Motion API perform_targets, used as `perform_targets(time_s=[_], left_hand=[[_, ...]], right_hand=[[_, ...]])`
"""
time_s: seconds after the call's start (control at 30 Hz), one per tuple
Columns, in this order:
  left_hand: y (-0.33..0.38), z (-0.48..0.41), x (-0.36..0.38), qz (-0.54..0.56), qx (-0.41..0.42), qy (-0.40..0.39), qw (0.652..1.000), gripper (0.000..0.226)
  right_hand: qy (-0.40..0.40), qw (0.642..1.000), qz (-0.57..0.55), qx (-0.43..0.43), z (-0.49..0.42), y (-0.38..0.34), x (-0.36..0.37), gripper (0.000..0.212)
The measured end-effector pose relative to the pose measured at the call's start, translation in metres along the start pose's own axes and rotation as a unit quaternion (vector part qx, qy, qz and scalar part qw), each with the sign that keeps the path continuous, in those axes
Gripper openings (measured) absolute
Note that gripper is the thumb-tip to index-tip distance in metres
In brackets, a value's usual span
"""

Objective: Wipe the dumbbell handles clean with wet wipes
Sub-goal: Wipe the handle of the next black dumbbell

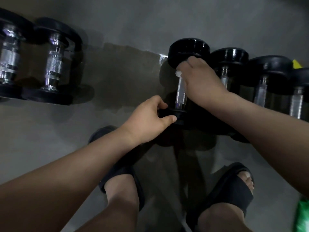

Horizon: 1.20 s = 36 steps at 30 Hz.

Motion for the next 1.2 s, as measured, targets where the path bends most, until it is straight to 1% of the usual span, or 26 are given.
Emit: perform_targets(time_s=[0.07, 0.13, 0.17, 0.23, 0.3, 0.4, 0.5, 0.57, 0.63, 0.67, 0.77, 0.83, 0.87, 0.9, 0.97, 1.0, 1.03, 1.07, 1.1, 1.2], left_hand=[[0.001, 0.001, 0.000, 0.002, 0.001, -0.002, 1.000, 0.040], [0.000, 0.001, 0.000, 0.005, 0.004, 0.000, 1.000, 0.039], [-0.001, 0.000, 0.000, 0.005, 0.003, 0.000, 1.000, 0.039], [-0.003, 0.000, 0.000, 0.004, 0.000, -0.002, 1.000, 0.040], [-0.002, 0.000, 0.000, 0.003, 0.000, -0.005, 1.000, 0.040], [-0.001, 0.001, -0.001, 0.004, 0.005, -0.003, 1.000, 0.039], [-0.001, 0.000, -0.001, -0.001, 0.007, -0.003, 1.000, 0.039], [-0.001, 0.000, -0.001, -0.004, 0.009, -0.002, 1.000, 0.040], [-0.003, 0.000, -0.001, -0.007, 0.010, -0.003, 1.000, 0.040], [-0.004, 0.000, -0.001, -0.009, 0.010, -0.004, 1.000, 0.040], [-0.005, 0.000, 0.000, -0.010, 0.008, -0.007, 1.000, 0.039], [-0.004, -0.001, 0.000, -0.010, 0.012, -0.005, 1.000, 0.039], [-0.004, -0.001, 0.000, -0.008, 0.013, -0.004, 1.000, 0.039], [-0.004, -0.001, 0.000, -0.005, 0.013, -0.002, 1.000, 0.039], [-0.005, -0.001, 0.000, 0.001, 0.014, 0.001, 1.000, 0.038], [-0.006, -0.001, 0.000, 0.003, 0.014, 0.001, 1.000, 0.038], [-0.006, -0.001, 0.000, 0.003, 0.013, 0.001, 1.000, 0.039], [-0.007, -0.001, 0.000, 0.002, 0.012, 0.000, 1.000, 0.039], [-0.007, -0.001, 0.001, 0.000, 0.011, -0.003, 1.000, 0.039], [-0.007, -0.002, 0.001, -0.003, 0.015, -0.005, 1.000, 0.040]], right_hand=[[0.030, 0.999, -0.027, 0.027, 0.001, 0.003, -0.001, 0.028], [0.046, 0.998, -0.035, 0.003, 0.010, 0.002, 0.001, 0.017], [0.046, 0.998, -0.035, -0.009, 0.015, -0.001, 0.000, 0.017], [0.035, 0.998, -0.041, -0.022, 0.019, 0.000, 0.002, 0.025], [0.035, 0.998, -0.033, -0.027, 0.015, 0.002, 0.001, 0.028], [0.018, 1.000, 0.002, 0.000, 0.005, 0.006, 0.000, 0.028], [-0.011, 0.999, 0.034, 0.033, -0.004, 0.007, 0.003, 0.041], [-0.029, 0.998, 0.045, 0.027, -0.007, 0.009, 0.004, 0.045], [-0.066, 0.997, 0.035, -0.022, -0.006, 0.010, 0.005, 0.042], [-0.093, 0.993, 0.026, -0.064, -0.001, 0.007, 0.005, 0.040], [-0.163, 0.965, 0.004, -0.207, 0.024, -0.007, 0.007, 0.044], [-0.193, 0.949, 0.014, -0.249, 0.032, -0.009, 0.007, 0.043], [-0.184, 0.950, 0.023, -0.252, 0.028, -0.007, 0.006, 0.039], [-0.158, 0.958, 0.033, -0.236, 0.021, -0.002, 0.004, 0.037], [-0.087, 0.982, 0.067, -0.152, 0.003, 0.008, -0.006, 0.038], [-0.066, 0.989, 0.084, -0.105, -0.003, 0.012, -0.010, 0.039], [-0.064, 0.990, 0.100, -0.076, -0.006, 0.011, -0.010, 0.038], [-0.079, 0.988, 0.110, -0.075, -0.004, 0.006, -0.009, 0.037], [-0.108, 0.983, 0.117, -0.096, 0.002, -0.001, -0.006, 0.036], [-0.208, 0.951, 0.135, -0.184, 0.020, -0.020, 0.001, 0.035]])
Point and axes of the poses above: each hand's wrist, its own z-axis away from the middle knuckle, its own x-axis out of the palm, y = z × x, the point moved 6 cm from there along -z, towards the middle knuckle, and after that the axes turned 3 degrees about x, right-handed, at the moved point
